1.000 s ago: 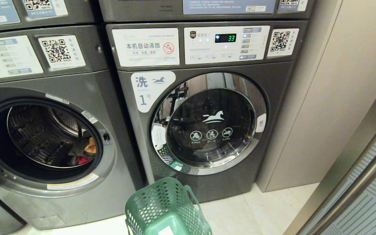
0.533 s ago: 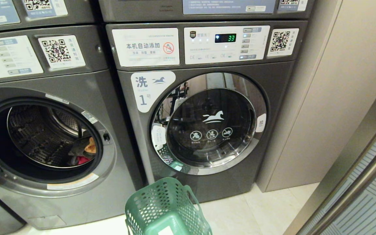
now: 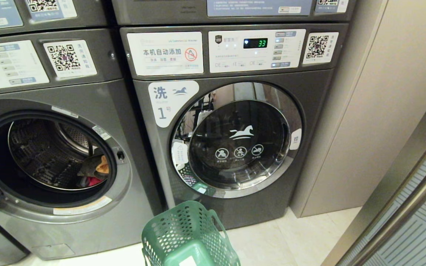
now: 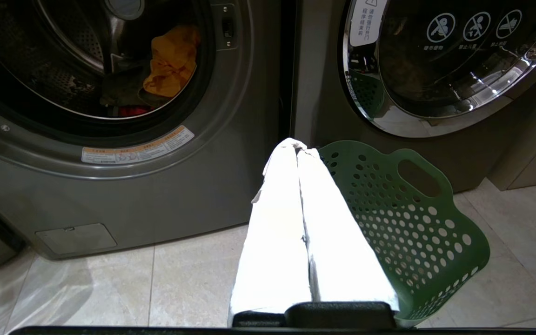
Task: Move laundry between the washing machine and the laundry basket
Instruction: Open the lid of the washing machine
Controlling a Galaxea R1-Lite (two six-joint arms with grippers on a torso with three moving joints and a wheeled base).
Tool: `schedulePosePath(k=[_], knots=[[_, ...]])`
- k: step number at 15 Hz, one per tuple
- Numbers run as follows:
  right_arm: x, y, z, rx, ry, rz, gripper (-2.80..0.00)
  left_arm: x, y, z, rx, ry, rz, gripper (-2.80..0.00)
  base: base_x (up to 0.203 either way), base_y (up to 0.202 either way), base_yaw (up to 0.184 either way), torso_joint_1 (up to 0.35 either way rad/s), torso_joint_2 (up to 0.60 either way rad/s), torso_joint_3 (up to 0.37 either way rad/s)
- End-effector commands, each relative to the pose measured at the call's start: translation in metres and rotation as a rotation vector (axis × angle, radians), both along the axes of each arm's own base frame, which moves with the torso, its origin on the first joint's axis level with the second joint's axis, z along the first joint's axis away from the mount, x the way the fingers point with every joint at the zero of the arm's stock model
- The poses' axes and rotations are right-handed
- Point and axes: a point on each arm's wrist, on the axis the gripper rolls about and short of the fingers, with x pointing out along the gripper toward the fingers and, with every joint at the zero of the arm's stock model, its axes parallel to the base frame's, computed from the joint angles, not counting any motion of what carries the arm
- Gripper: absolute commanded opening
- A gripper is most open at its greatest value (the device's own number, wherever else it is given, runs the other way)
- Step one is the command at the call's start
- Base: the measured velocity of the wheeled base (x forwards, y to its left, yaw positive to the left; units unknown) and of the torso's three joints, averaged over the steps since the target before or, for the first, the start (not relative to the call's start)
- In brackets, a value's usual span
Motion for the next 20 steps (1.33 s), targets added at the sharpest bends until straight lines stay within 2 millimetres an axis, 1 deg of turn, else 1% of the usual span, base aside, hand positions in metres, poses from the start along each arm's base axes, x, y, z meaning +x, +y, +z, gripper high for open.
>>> schedulePosePath(k=[1,20], knots=[[0.0001,0.0,-0.0001,-0.001,0.002,0.0,-2.8,-0.0001,0.0,0.0,0.0,-0.002,0.001,-2.8,0.0,0.0,0.0,0.0,0.0,0.0],[0.0002,0.0,-0.0005,-0.01,0.004,0.001,-2.8,-0.0002,0.0,-0.0001,0.004,-0.001,0.001,-2.8,0.0,0.0,0.0,0.0,0.0,0.0]])
